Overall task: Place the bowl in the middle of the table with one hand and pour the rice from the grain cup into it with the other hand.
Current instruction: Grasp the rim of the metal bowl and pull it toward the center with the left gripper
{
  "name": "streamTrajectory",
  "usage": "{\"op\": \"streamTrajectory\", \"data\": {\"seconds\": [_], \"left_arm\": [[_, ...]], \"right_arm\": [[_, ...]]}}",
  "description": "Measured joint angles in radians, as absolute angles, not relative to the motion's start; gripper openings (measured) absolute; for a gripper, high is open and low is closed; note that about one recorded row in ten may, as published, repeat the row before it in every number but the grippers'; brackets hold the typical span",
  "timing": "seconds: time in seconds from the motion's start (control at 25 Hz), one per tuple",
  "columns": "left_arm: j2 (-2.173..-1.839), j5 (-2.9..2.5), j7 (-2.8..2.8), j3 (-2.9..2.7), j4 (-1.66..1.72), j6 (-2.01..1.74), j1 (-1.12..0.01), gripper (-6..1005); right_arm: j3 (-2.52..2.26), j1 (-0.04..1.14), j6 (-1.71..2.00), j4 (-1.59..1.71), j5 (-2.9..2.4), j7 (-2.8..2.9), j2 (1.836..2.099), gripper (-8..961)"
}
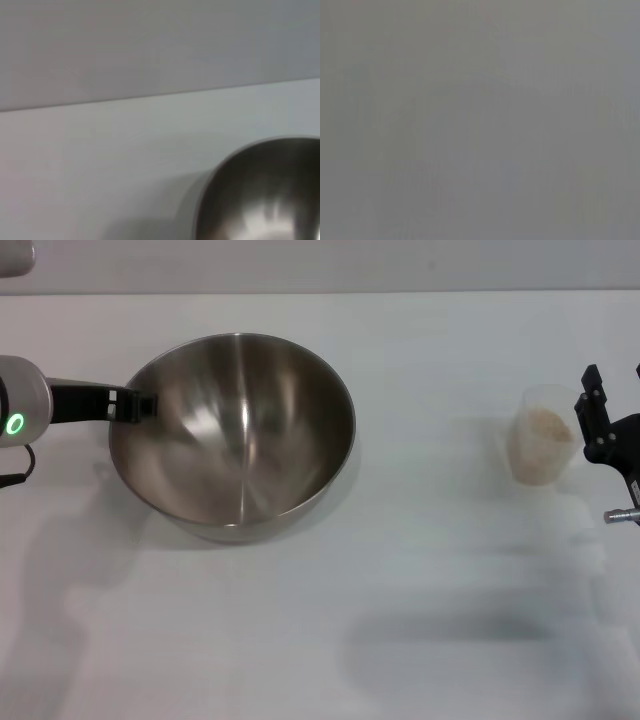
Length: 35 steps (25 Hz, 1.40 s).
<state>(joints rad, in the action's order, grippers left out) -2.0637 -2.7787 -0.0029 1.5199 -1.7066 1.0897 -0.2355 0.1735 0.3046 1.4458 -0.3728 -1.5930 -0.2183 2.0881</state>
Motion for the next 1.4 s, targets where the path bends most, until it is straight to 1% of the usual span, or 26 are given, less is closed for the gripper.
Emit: {"op": "streamTrajectory", "data": {"seconds": [0.56, 0.96, 1.4], "left_arm": [[-2.064, -2.781, 0.004, 1.515, -1.602, 1.125, -0.284, 515], [-2.065, -2.785, 0.005, 1.513, -1.652, 1.126, -0.279, 516], [-2.066, -2.787, 0.018, 1.511, -1.633, 1.119, -0.29, 518]], "right_arm": [[0.172, 0.295, 1.479, -0.373, -1.617, -0.221, 2.086, 545], [0.172, 0.3, 1.479, -0.372, -1.617, -0.222, 2.086, 546], [0.172, 0.304, 1.479, -0.37, -1.617, -0.222, 2.085, 546]]}}
